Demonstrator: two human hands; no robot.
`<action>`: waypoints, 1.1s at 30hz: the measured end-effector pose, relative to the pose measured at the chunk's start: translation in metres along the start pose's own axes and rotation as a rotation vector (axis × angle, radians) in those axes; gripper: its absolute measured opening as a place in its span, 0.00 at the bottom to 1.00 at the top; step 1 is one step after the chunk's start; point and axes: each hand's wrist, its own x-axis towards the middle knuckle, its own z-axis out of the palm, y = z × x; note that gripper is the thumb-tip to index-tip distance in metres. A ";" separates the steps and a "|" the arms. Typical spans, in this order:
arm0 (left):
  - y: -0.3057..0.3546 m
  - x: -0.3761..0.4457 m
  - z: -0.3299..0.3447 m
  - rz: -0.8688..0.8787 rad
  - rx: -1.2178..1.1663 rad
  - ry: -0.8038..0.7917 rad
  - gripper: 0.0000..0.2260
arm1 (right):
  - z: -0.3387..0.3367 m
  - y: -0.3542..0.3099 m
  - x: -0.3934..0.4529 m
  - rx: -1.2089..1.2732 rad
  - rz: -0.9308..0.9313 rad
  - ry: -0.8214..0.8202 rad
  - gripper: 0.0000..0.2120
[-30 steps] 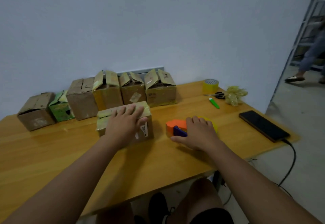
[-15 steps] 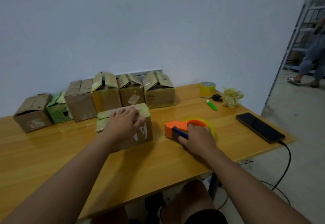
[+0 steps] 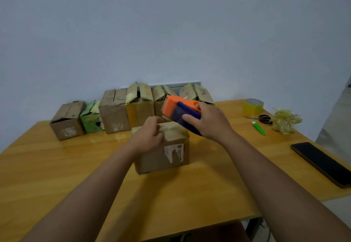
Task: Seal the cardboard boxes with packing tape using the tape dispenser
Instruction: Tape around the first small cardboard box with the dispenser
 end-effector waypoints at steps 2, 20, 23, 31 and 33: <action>0.002 -0.004 0.000 -0.063 -0.203 0.136 0.10 | 0.011 -0.011 0.016 -0.039 -0.031 -0.033 0.17; -0.010 -0.004 0.007 -0.068 -0.254 0.511 0.22 | 0.041 -0.030 0.040 0.009 -0.020 -0.087 0.24; -0.009 -0.003 0.007 -0.074 -0.238 0.557 0.16 | 0.039 -0.030 0.042 -0.018 -0.033 -0.100 0.24; -0.008 -0.003 0.009 -0.106 -0.250 0.637 0.07 | 0.042 -0.028 0.035 0.008 -0.075 -0.123 0.29; -0.010 -0.003 0.010 -0.097 -0.252 0.644 0.05 | 0.042 -0.025 0.032 0.032 -0.075 -0.115 0.30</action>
